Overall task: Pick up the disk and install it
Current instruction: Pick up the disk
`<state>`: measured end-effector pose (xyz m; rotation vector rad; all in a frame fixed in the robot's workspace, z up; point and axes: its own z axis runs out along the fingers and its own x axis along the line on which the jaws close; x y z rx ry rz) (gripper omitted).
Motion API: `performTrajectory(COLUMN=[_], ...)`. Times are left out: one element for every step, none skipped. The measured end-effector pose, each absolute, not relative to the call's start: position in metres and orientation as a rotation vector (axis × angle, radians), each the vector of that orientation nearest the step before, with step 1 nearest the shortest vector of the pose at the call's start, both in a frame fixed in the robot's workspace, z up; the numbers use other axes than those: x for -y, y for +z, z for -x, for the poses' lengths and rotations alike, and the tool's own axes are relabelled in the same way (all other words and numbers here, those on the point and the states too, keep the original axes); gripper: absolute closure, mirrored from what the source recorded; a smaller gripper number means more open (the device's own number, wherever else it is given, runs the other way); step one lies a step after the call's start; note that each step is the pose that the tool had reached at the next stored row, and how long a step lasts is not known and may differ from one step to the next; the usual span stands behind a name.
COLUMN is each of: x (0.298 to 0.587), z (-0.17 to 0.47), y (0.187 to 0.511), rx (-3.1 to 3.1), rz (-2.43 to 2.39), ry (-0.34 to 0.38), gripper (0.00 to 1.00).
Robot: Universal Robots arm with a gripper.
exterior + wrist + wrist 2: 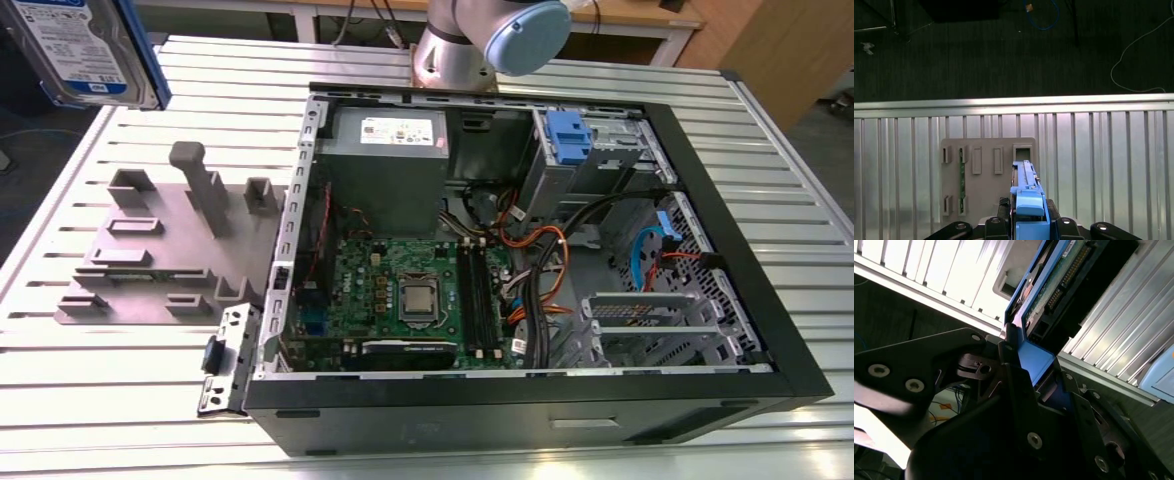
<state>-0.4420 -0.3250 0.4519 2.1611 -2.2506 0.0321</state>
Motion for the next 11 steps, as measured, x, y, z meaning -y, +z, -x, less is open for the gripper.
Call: performTrajectory(x=[0.3250,0.3250,0.3250,0.3250,0.3250,0.3250,0.3250,0.3250,0.3250,0.3250,0.3250], z=[0.4420,0.4420,0.4420,0.4420,0.4420,0.4420,0.4420,0.4420,0.4420,0.4420,0.4420], y=[0.4525,0.4531,0.4537,0.4542,0.4547,0.4552,0.4568,0.4574,0.4581,0.4587,0.4589], rx=[2.251,2.251,2.251,2.251,2.251,2.251,2.251,2.251,2.251,2.251,2.251], rz=[-2.161,-2.161,-2.161,-2.161,-2.161,-2.161,-2.161,-2.161,-2.161,-2.161,-2.161], ry=[0.032,0.032,0.032,0.032,0.032,0.032,0.032,0.032,0.032,0.032,0.032], gripper=[0.64,0.64,0.64,0.64,0.64,0.64,0.64,0.64,0.64,0.64,0.64])
